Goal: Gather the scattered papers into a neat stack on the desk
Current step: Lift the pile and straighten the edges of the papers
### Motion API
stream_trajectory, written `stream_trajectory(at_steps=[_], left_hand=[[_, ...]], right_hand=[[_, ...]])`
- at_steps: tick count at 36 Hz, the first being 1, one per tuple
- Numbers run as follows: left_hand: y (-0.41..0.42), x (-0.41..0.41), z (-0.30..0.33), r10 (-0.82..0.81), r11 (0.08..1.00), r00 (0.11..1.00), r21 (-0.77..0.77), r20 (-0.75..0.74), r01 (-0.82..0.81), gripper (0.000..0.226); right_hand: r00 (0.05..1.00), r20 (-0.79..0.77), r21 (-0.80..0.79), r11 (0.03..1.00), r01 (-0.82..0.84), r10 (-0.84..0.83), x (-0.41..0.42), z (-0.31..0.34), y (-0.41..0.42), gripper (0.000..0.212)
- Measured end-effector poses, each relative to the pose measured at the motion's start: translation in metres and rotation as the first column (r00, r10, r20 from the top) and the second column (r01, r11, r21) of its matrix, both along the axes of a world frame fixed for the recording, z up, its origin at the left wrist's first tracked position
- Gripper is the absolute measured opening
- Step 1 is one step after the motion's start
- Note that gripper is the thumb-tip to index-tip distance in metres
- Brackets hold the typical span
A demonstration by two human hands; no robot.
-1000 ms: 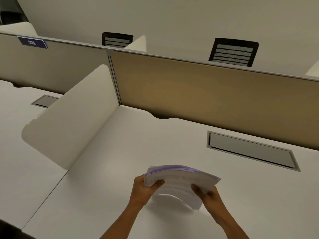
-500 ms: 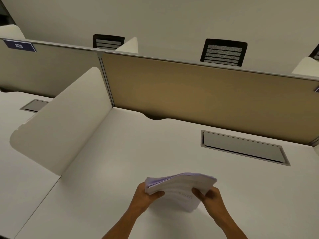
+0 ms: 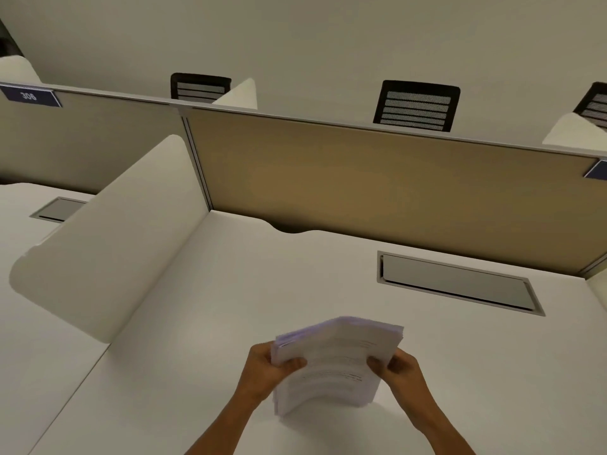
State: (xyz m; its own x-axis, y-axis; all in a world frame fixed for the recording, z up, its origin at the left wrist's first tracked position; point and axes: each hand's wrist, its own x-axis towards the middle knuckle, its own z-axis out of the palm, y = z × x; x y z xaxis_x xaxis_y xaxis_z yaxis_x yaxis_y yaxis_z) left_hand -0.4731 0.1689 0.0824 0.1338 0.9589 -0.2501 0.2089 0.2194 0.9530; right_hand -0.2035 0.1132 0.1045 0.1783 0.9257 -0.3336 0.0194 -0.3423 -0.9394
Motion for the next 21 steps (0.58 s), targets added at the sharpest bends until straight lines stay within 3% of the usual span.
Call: stream_trajectory(at_steps=[7, 15, 21], left_hand=[[-0.004, 0.016, 0.011, -0.113, 0.993, 0.993, 0.036, 0.034, 0.112, 0.039], [-0.009, 0.025, 0.012, -0.021, 0.998, 0.997, 0.058, 0.069, 0.017, 0.033], [-0.012, 0.025, 0.008, -0.071, 0.997, 0.997, 0.034, 0.029, 0.07, 0.038]], right_hand=[[0.994, 0.068, -0.041, 0.996, -0.079, 0.081, -0.006, -0.002, -0.003, 0.025], [0.998, 0.056, 0.037, 0.999, 0.01, -0.012, -0.005, 0.001, -0.005, 0.028], [0.998, 0.056, 0.004, 1.0, 0.004, -0.005, -0.007, -0.001, -0.012, 0.034]])
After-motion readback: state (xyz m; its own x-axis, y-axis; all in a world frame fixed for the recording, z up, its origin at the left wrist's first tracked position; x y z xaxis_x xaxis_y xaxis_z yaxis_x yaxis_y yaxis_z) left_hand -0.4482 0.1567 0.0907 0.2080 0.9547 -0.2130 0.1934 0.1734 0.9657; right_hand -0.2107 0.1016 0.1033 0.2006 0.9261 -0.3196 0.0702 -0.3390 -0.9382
